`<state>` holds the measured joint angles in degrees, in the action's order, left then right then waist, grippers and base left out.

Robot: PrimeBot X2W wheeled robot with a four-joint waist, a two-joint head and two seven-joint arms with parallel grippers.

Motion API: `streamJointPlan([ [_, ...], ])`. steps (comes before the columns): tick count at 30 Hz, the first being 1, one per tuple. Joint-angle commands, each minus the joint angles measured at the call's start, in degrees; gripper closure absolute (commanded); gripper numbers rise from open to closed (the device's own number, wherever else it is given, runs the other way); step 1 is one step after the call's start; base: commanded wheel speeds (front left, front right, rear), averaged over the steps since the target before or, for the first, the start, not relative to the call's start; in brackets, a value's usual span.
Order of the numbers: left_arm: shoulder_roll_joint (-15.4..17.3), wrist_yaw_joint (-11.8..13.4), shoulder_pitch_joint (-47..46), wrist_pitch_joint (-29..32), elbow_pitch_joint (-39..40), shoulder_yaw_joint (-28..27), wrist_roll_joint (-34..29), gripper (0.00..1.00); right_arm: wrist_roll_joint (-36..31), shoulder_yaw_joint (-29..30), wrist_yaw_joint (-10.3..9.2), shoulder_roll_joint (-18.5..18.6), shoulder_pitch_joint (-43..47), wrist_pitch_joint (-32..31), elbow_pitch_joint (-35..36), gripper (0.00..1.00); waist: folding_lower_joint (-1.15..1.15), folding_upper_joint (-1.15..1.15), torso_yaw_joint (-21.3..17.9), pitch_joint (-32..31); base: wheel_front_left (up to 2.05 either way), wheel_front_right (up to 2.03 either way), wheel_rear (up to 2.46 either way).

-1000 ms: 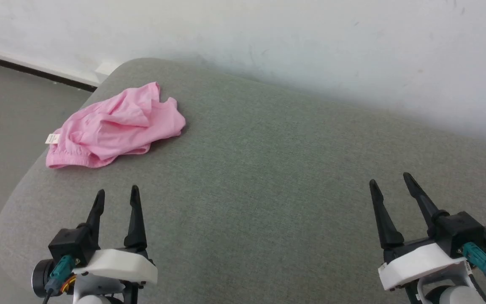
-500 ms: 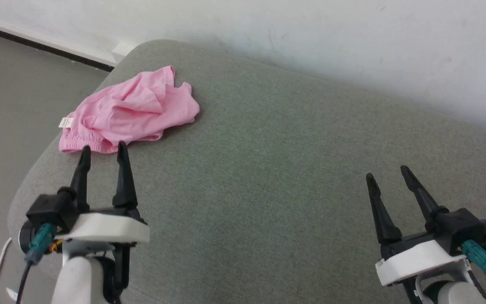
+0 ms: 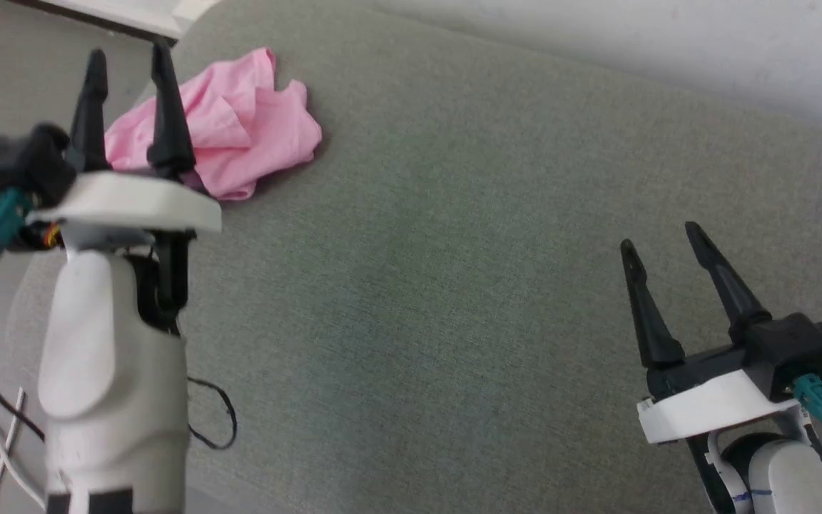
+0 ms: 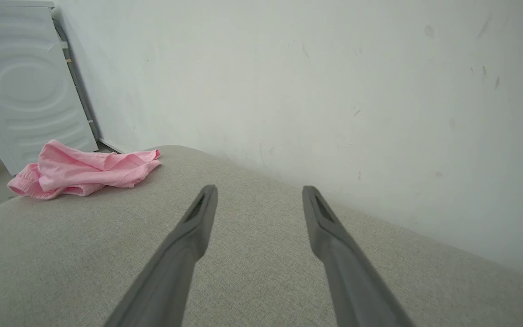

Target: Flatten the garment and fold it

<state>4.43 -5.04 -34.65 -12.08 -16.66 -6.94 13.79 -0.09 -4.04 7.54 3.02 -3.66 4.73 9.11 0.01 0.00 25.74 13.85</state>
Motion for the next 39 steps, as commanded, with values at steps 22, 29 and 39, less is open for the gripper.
streamJointPlan([
  [22,16.6,-2.4,-27.8,27.4,-47.5,3.3,10.8,0.00,0.2,-1.4,-0.05,3.1,-7.3,-1.5,5.6,0.00,-0.01,0.00,-9.2,19.1,0.00,0.00,0.00],
  [29,18.5,-0.6,-27.3,38.6,-54.2,5.1,10.1,0.00,0.5,-1.2,-0.05,2.9,-7.6,-0.9,5.6,0.00,-0.01,0.00,-10.9,19.2,0.00,0.00,0.00],
  [39,20.1,3.0,-27.7,31.5,-51.9,6.9,8.0,1.00,0.3,-1.7,-0.05,2.3,-7.8,0.8,4.3,0.00,-0.01,0.00,-11.3,15.1,0.00,0.00,0.00],
])
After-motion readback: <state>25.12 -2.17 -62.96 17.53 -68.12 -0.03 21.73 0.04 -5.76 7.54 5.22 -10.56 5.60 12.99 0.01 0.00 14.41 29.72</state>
